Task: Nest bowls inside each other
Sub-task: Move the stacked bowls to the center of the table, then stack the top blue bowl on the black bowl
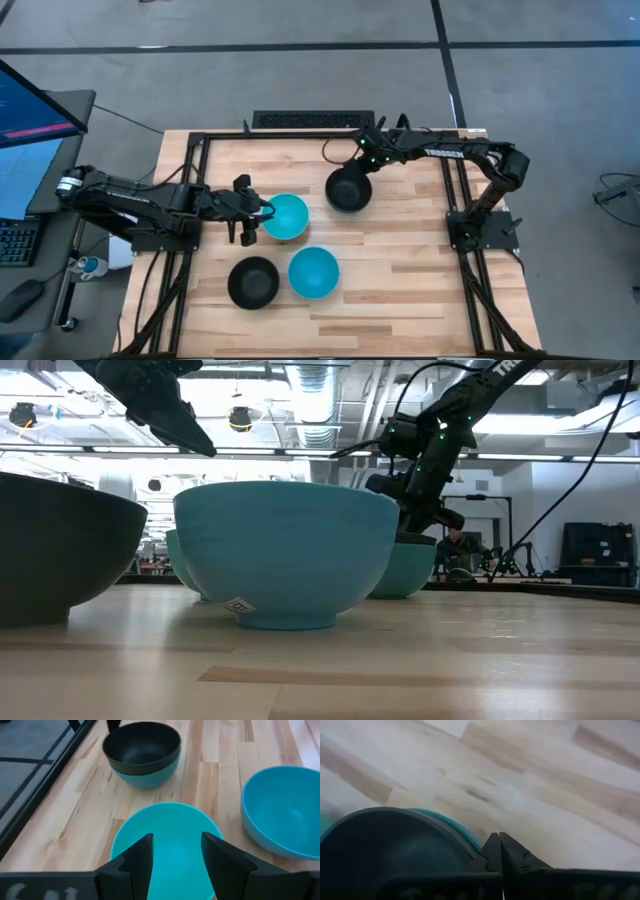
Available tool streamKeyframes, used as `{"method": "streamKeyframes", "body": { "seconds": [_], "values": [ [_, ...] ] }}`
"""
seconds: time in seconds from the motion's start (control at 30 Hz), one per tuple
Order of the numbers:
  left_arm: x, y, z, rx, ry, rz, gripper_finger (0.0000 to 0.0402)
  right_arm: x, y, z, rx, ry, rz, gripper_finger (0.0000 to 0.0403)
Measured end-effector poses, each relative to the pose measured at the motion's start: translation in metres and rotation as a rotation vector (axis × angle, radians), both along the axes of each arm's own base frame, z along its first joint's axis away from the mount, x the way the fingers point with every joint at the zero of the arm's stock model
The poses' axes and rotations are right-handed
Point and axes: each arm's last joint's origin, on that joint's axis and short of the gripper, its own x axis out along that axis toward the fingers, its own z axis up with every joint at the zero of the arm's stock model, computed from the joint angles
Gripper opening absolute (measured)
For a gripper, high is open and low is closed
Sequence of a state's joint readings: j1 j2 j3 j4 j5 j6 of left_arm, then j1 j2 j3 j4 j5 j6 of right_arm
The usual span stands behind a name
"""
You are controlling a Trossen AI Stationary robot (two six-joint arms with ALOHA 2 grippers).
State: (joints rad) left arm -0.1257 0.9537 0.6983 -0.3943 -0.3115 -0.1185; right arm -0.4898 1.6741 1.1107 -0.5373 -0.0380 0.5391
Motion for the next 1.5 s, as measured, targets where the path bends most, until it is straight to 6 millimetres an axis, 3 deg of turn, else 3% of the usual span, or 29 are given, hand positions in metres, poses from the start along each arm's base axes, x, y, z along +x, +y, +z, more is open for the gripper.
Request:
{"method": "streamKeyframes", "body": {
  "seconds": [0.33,0.47,0.73,0.87,0.97,1.37,1.5],
  "values": [
    [0.0,0.0,0.0,0.007,-0.001,0.013,0.0158,0.02,0.041,0.001,0.014,-0.021,0.048,0.0008],
    [0.0,0.0,0.0,0.005,-0.002,0.011,0.0158,0.021,0.048,0.004,-0.085,0.013,0.031,0.0024],
    [-0.006,-0.001,-0.008,-0.012,0.113,-0.065,0.0158,0.007,0.026,0.056,-0.25,-0.035,0.013,0.015],
    [-0.015,-0.002,-0.02,-0.016,0.285,-0.119,0.0158,-0.002,0.018,0.072,-0.258,-0.027,-0.009,0.0221],
    [-0.017,-0.003,-0.024,0.024,0.345,-0.166,0.0158,-0.009,0.014,0.08,-0.276,-0.012,-0.036,0.0253],
    [0.004,-0.012,-0.048,0.075,0.467,-0.253,0.0158,-0.023,0.01,0.091,-0.28,-0.012,-0.07,0.0259],
    [0.01,-0.014,-0.04,0.105,0.448,-0.246,0.0158,-0.024,0.011,0.09,-0.272,0.0,-0.065,0.0259]
  ]
}}
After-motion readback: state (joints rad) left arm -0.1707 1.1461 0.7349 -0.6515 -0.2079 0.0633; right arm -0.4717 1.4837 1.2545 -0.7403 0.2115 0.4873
